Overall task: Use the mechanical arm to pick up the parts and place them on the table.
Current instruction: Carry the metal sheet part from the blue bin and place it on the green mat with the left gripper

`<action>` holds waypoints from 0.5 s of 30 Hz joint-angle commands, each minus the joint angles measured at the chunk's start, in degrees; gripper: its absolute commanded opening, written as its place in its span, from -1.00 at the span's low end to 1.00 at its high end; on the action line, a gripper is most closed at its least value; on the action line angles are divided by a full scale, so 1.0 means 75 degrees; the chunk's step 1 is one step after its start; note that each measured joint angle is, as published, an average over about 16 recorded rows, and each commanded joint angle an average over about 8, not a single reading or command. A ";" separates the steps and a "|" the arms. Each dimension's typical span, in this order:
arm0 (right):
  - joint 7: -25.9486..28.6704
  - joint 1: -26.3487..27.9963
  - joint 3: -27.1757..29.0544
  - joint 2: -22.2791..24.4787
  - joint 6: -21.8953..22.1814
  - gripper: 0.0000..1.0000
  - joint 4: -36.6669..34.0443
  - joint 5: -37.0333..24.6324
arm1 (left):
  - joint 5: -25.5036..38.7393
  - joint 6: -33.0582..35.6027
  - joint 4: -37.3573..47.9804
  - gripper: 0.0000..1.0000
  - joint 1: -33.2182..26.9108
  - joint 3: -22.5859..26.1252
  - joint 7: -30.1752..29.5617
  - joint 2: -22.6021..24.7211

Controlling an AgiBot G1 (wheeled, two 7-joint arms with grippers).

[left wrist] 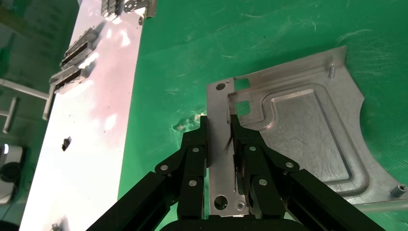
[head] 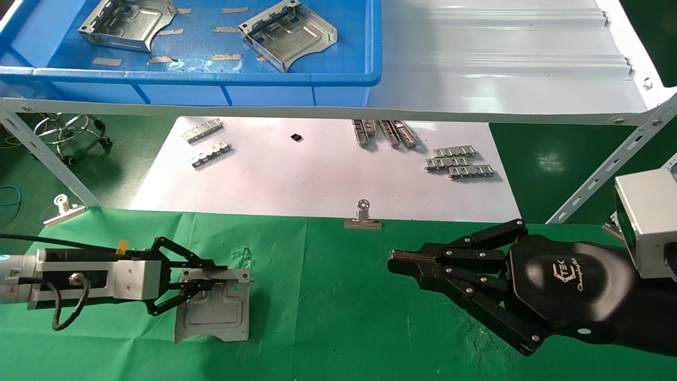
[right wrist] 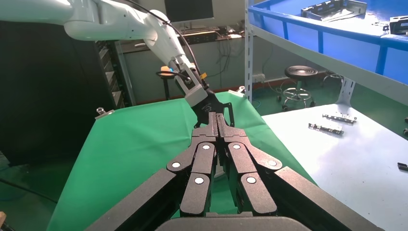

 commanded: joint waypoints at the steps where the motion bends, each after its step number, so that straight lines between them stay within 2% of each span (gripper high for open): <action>1: 0.0000 0.0000 0.0000 0.0000 0.0000 -1.00 0.0000 0.0000 | 0.0009 0.0024 0.0137 0.09 0.0015 0.0005 0.0155 0.0081; 4: 0.0000 0.0000 0.0000 0.0000 0.0000 -1.00 0.0000 0.0000 | 0.0022 0.0048 0.0295 0.81 0.0016 0.0009 0.0352 0.0167; 5: 0.0000 0.0000 0.0000 0.0000 0.0000 -1.00 0.0000 0.0000 | 0.0023 0.0047 0.0348 0.96 0.0011 0.0007 0.0411 0.0192; 15: 0.0000 0.0000 0.0000 0.0000 0.0000 -1.00 0.0000 0.0000 | -0.0068 0.0061 0.0829 1.00 -0.0092 -0.0077 0.0850 0.0377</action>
